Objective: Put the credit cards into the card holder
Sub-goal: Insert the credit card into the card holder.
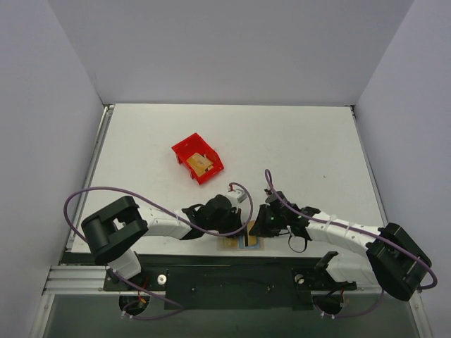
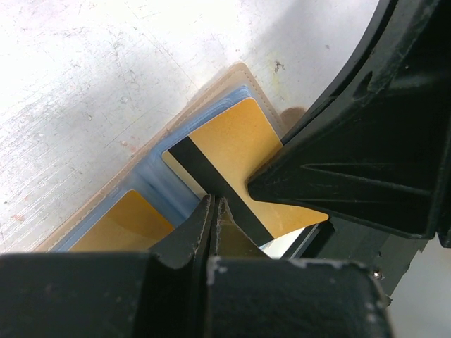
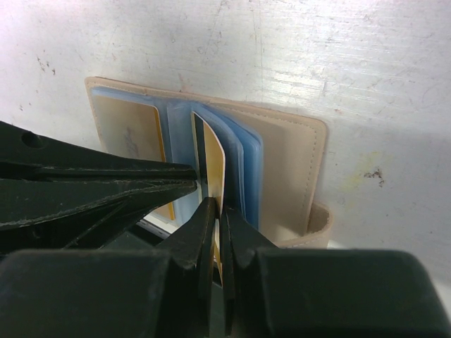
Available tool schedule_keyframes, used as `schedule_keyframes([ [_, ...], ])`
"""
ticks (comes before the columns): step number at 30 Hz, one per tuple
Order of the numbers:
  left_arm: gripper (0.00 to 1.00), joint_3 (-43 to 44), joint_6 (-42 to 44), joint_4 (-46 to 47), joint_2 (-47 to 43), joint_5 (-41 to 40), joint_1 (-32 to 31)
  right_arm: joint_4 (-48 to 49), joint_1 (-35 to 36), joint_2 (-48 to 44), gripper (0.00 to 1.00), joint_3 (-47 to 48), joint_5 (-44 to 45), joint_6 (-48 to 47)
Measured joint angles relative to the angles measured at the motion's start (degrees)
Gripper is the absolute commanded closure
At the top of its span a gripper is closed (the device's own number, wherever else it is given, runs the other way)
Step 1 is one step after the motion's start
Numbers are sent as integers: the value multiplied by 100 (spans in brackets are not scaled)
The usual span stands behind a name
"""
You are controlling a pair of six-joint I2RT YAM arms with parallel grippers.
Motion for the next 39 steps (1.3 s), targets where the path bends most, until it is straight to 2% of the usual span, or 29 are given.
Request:
schedule_keyframes([
  [7, 100, -61, 4, 17, -24, -57, -4, -98, 39, -337, 100, -61, 103, -9],
  [20, 100, -256, -59, 136, -142, -129, -22, -933, -103, -1410, 100, -289, 525, -68],
  [32, 100, -273, -66, 170, -140, -129, -22, -1001, -236, -1515, 100, -321, 313, -315],
  [39, 100, -273, -70, 170, -138, -127, -22, -859, -280, -1272, 100, -321, 129, -337],
])
